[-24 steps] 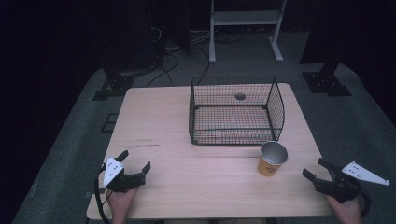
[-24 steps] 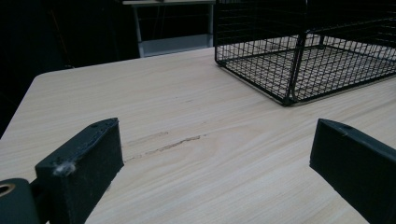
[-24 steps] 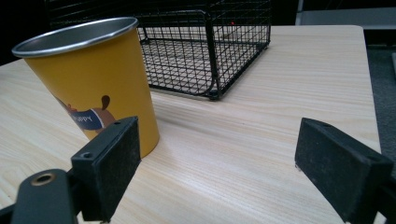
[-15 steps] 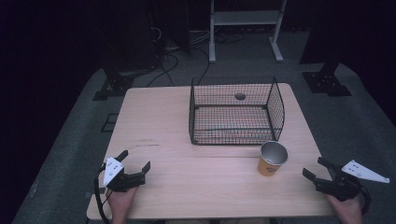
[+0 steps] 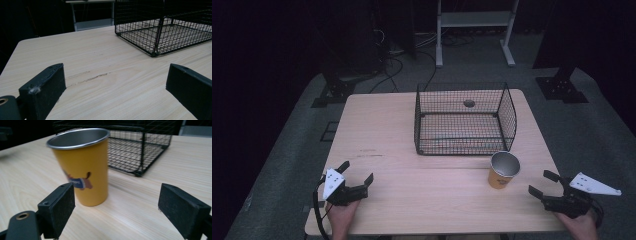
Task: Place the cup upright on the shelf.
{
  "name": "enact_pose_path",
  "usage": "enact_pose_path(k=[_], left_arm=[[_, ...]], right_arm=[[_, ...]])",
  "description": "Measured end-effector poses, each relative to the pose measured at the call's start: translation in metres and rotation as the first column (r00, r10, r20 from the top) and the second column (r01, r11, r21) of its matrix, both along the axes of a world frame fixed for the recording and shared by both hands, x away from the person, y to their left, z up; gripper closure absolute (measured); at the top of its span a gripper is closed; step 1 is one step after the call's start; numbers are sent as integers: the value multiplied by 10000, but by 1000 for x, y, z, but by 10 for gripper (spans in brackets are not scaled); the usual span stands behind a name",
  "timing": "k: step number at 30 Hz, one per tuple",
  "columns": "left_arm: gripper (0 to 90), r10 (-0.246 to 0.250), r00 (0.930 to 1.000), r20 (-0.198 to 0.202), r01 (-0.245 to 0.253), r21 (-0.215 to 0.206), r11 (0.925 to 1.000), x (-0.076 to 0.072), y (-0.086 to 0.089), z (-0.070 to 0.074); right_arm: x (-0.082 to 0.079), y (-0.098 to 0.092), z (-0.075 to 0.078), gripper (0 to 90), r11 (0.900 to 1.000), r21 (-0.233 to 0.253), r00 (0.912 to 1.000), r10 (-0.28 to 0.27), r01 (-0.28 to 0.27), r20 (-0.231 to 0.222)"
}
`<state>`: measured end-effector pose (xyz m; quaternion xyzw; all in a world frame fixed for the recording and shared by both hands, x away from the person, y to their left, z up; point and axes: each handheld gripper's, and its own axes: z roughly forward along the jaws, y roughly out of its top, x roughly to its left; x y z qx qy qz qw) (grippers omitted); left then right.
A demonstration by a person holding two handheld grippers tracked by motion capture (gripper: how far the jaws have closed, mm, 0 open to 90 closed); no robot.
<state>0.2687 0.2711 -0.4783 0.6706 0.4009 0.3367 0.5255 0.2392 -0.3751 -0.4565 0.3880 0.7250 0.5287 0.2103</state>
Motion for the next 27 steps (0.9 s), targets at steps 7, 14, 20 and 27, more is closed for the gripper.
enact_pose_path(k=[7, 14, 20, 27], left_arm=[[18, -20, 10000, 41, 20, -17, 10000, 0, 0, 0], [18, -20, 10000, 51, 20, -60, 10000, 0, 0, 0], [18, -39, 10000, 40, 39, -25, 10000, 0, 0, 0], [17, -16, 10000, 22, 16, -26, 10000, 0, 0, 0]], right_arm=[[1, 15, -2, 134, 9986, -194, 9987, 487, -490, -139], [3, 27, -1, 131, 9966, -191, 9967, 795, -798, -169], [8, 38, 1, 125, 9952, -304, 9956, 931, -934, -127], [14, 46, 5, 104, 9942, -452, 9952, 978, -980, -58]])
